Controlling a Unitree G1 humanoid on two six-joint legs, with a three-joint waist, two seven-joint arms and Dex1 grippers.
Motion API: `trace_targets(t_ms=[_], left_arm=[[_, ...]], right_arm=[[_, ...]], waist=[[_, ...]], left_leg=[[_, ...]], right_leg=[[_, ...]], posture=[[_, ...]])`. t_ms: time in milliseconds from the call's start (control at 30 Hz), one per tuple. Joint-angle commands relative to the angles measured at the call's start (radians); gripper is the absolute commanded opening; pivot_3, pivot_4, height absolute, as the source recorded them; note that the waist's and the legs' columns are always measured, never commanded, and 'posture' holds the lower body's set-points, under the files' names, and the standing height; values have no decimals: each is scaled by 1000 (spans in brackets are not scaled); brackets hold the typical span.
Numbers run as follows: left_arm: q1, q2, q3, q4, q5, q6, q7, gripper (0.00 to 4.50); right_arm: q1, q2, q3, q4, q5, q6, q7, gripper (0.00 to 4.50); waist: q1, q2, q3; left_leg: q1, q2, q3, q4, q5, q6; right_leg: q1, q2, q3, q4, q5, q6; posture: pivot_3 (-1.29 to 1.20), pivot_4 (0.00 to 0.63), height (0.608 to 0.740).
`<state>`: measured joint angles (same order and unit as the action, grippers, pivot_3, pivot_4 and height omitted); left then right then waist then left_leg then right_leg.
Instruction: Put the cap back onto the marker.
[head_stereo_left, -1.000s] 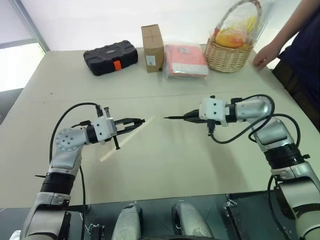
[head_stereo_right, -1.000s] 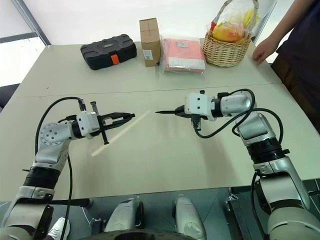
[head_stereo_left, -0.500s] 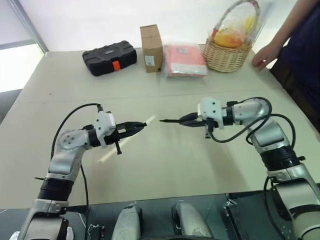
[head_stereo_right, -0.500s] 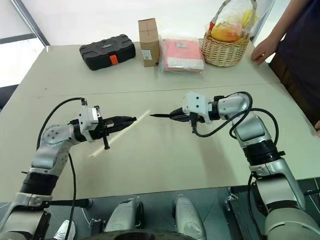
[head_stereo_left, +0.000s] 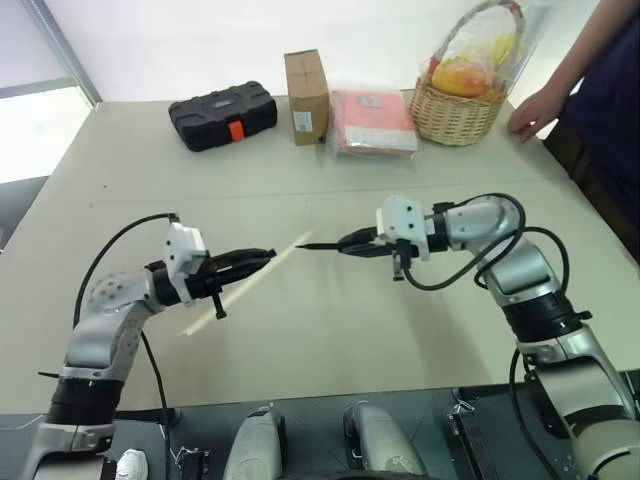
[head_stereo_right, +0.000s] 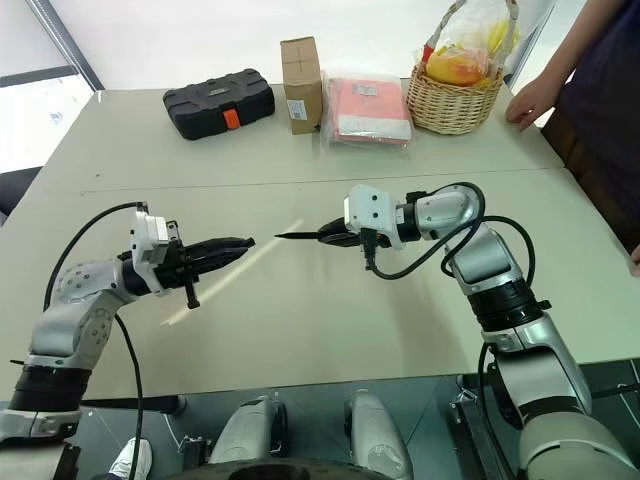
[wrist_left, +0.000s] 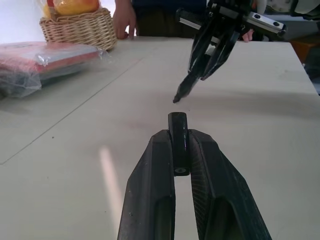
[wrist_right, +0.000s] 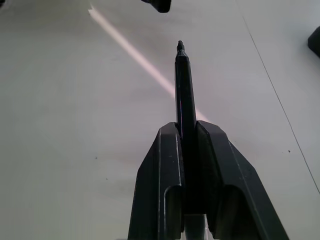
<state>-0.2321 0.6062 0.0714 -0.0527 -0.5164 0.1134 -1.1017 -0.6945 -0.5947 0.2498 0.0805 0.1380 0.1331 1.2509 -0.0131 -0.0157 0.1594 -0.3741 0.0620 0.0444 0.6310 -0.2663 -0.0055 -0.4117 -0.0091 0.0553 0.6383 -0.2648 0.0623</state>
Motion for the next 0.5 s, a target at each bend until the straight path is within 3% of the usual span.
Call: trace_targets(t_ms=[33,500], left_arm=[[-26,-1,12,-21,-7,-12,-9,0],[-32,20,-8,-1,41,-50,-75,0]], right_arm=[[-16,-3,-15,-7,10,-6,0,57],[-17,-1,-14,-21,16,-9,1,57]], waist=[[-1,0,0],[-3,0,0]], left_leg=[[0,0,0,0,0,0],[0,0,0,-1,0,0]], right_leg=[[0,0,0,0,0,0],[-1,1,0,0,0,0]], posture=[[0,150,740],[0,150,740]])
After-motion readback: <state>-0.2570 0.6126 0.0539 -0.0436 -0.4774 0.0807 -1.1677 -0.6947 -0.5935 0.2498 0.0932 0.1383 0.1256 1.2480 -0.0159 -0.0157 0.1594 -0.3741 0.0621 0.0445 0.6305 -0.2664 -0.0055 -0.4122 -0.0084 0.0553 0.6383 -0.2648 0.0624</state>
